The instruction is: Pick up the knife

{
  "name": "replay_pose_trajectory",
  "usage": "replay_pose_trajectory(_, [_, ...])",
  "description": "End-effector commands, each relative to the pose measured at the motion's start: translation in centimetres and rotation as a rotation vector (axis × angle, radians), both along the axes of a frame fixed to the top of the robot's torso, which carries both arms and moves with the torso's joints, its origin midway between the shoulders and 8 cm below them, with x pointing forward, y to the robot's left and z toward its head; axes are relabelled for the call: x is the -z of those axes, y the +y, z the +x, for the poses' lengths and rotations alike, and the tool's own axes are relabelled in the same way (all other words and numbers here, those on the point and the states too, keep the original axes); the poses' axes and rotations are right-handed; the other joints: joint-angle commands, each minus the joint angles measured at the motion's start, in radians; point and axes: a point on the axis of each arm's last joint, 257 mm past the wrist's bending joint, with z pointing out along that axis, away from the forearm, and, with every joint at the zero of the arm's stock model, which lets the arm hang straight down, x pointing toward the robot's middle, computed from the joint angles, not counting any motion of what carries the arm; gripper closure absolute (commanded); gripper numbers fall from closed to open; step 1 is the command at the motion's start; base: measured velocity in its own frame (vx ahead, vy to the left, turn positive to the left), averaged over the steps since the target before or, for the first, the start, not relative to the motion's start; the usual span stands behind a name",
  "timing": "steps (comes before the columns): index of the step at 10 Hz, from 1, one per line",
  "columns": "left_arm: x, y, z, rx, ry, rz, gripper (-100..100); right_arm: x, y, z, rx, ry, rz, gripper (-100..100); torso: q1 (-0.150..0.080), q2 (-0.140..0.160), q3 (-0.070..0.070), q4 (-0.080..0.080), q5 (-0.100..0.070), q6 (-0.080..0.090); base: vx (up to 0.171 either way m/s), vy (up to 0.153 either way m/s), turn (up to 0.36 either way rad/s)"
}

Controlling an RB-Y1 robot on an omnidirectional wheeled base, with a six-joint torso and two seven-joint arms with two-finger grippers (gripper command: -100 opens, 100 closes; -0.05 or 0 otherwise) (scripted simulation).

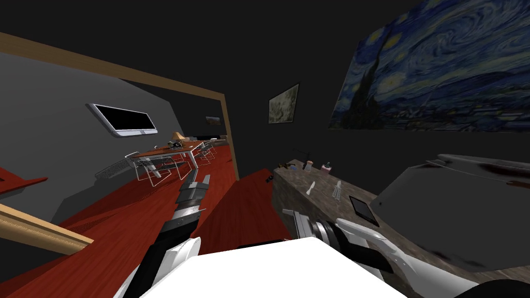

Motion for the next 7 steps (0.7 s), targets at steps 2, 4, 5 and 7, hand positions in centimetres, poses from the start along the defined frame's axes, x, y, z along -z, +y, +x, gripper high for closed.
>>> replay_pose_trajectory(2, [0.0,0.0,0.0,0.0,0.0,0.0,0,3.2,-2.4,-1.7,-0.046,-0.018,-0.134,-100,0.0,0.0,0.0,0.0,0.0,0.0,0.089,0.028,0.045])
replay_pose_trajectory(4, [0.0,0.0,0.0,0.0,0.0,0.0,0,3.5,-3.4,-2.0,-0.063,-0.036,-0.177,-100,0.0,0.0,0.0,0.0,0.0,0.0,0.052,0.015,0.01])
replay_pose_trajectory(5, [0.0,0.0,0.0,0.0,0.0,0.0,0,5.3,-4.9,-3.0,-0.089,-0.045,-0.247,-100,-0.001,0.002,0.001,0.0,0.0,0.0,0.067,0.012,0.054])
replay_pose_trajectory(7, [0.0,0.0,0.0,0.0,0.0,0.0,0,7.1,-7.7,-4.0,-0.125,-0.055,-0.356,-100,-0.001,0.0,0.0,0.0,0.0,0.0,0.089,0.01,0.063])
